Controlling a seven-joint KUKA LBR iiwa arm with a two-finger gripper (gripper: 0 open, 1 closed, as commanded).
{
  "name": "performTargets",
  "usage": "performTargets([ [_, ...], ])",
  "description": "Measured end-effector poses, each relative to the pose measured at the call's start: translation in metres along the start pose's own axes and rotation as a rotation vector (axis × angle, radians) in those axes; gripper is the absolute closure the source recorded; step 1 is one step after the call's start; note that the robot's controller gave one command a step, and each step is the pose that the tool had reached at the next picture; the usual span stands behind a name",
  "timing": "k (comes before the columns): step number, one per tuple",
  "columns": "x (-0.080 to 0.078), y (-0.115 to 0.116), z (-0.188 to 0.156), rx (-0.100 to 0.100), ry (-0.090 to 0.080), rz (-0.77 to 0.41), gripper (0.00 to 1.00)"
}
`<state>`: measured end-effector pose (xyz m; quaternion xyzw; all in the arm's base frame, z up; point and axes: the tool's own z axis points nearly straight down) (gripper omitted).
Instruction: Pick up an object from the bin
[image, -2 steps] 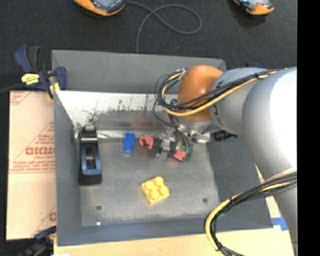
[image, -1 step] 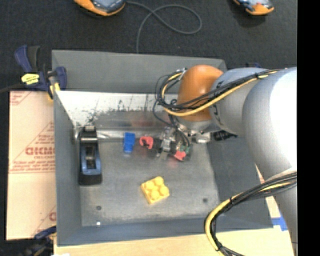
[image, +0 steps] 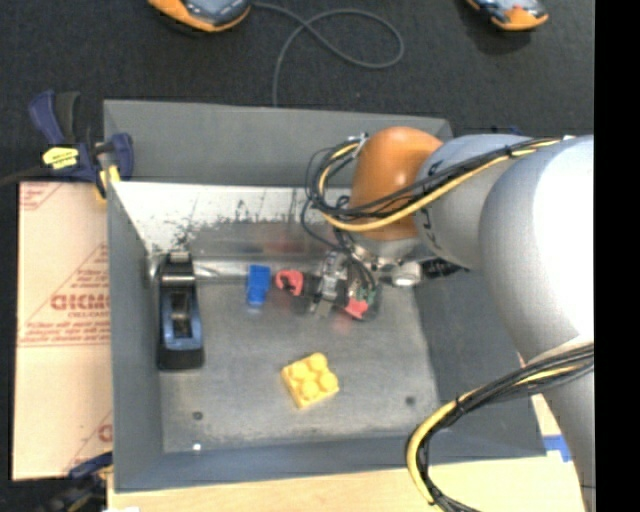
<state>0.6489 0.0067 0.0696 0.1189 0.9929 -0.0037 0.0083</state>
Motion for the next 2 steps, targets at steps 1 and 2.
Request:
performTargets([
  [1,-0.001,0.0057,0.0001,0.001,-0.001,0.075,1.0],
  [2,-0.001,0.0057,0.0001,0.001,-0.001,0.074,1.0],
])
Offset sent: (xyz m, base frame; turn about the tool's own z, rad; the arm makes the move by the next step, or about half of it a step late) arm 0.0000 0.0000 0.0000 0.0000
